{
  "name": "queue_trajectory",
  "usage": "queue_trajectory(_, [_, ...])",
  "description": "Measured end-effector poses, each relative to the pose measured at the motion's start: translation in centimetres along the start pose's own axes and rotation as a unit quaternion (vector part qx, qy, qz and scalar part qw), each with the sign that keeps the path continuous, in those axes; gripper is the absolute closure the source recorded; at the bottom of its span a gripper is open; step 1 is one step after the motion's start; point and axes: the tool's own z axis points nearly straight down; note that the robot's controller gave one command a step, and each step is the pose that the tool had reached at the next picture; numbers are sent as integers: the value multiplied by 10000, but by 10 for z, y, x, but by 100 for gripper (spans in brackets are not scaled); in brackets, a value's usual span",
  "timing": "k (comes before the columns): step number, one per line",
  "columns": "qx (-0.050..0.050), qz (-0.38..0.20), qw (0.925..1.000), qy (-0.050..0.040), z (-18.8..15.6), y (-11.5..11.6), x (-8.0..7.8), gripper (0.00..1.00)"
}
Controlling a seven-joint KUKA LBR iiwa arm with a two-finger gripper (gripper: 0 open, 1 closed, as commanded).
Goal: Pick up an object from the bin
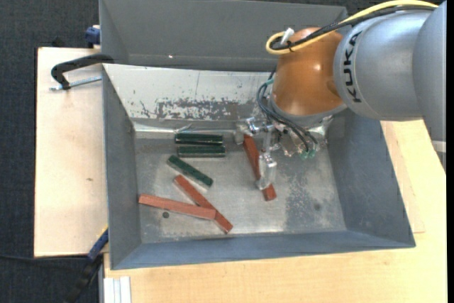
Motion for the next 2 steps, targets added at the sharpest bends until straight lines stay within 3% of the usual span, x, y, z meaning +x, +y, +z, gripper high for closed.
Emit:
queue_trajectory(1, [-11,40,10000,-1,0,-6,5,0])
queue_trajectory(2, [-2,395,9992,19,-2,-54,36,0])
